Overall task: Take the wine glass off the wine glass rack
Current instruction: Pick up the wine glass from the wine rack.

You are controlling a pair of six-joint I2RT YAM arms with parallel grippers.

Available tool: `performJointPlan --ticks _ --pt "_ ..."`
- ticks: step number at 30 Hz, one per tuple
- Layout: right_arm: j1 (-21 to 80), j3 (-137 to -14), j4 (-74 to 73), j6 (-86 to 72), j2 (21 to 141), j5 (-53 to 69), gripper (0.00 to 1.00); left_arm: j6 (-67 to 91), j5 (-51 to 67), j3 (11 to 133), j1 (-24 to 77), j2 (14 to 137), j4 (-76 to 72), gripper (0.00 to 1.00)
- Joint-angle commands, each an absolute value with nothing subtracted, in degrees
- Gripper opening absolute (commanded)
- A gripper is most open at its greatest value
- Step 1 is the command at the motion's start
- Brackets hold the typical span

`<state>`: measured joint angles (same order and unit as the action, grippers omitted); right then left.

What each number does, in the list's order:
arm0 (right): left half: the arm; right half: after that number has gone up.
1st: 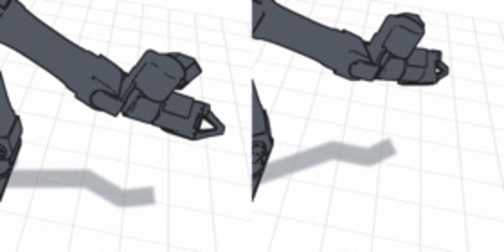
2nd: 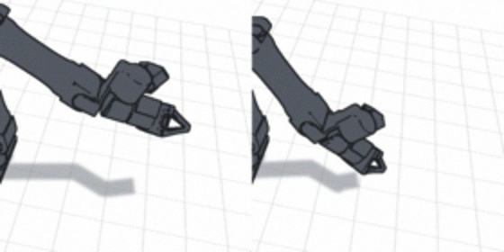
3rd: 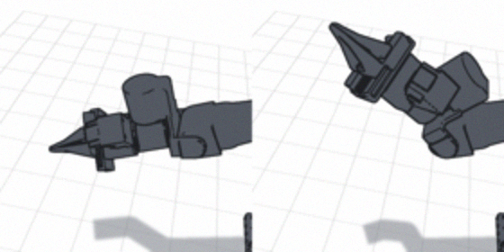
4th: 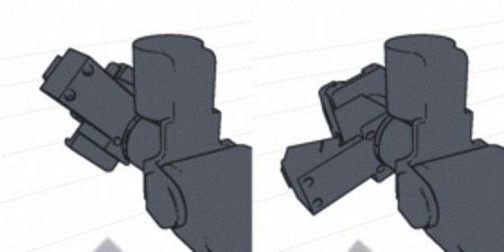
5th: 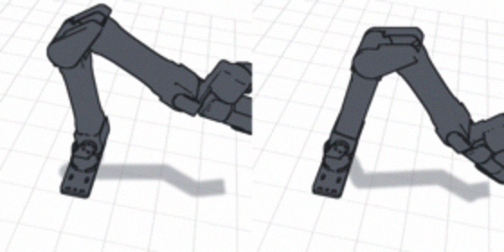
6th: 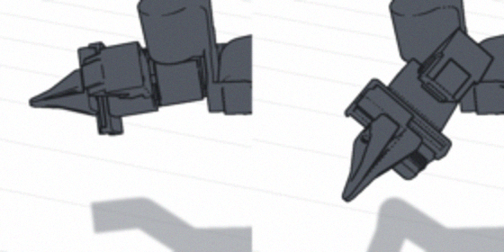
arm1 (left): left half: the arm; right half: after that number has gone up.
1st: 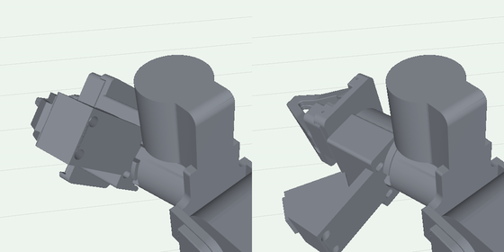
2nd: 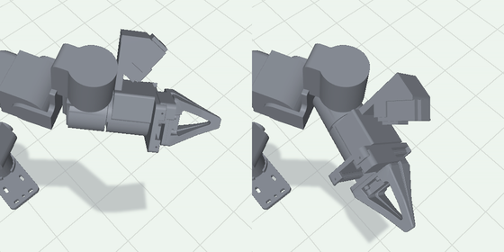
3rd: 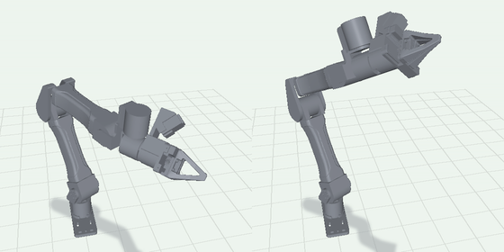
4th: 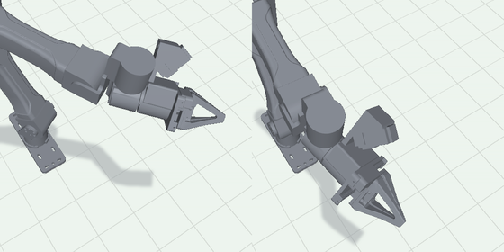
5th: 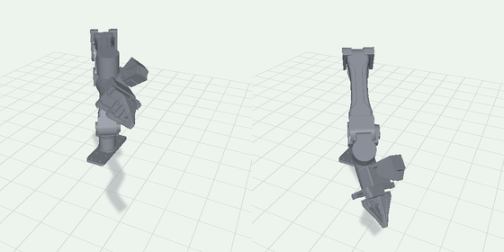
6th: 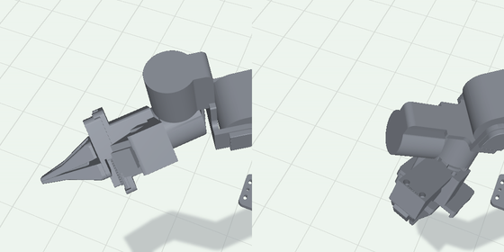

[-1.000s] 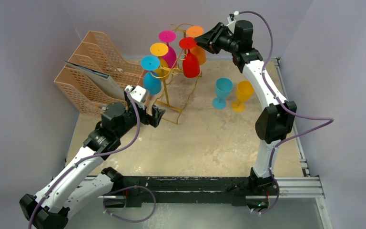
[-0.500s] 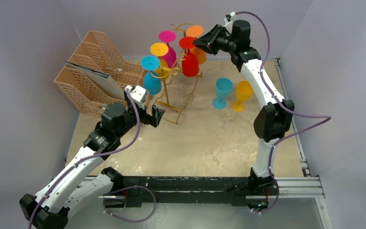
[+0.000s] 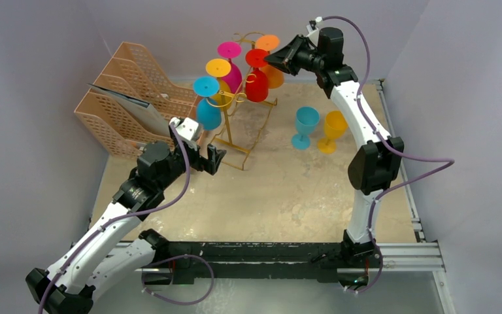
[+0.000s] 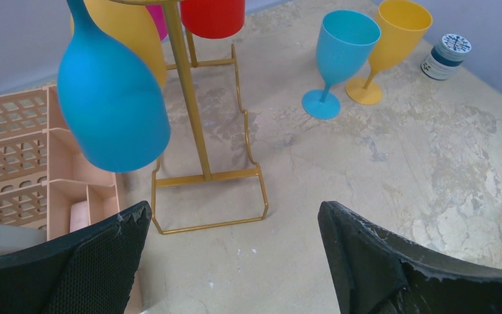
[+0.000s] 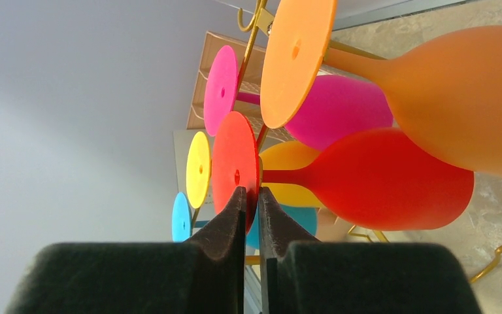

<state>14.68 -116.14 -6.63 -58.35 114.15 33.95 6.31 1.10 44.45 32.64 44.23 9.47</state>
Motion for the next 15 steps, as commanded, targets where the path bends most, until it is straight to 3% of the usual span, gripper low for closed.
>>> performJointPlan --ticks 1,15 --pt "15.0 -115.3 -5.9 -58.6 110.8 33.6 0.07 6.5 1.8 46.1 32.4 43.3 9.1 0.98" --pt "15.1 -112.9 -2.3 -61.6 108.9 34.3 0.01 7.0 2.9 46.9 32.4 43.8 9.4 0.98"
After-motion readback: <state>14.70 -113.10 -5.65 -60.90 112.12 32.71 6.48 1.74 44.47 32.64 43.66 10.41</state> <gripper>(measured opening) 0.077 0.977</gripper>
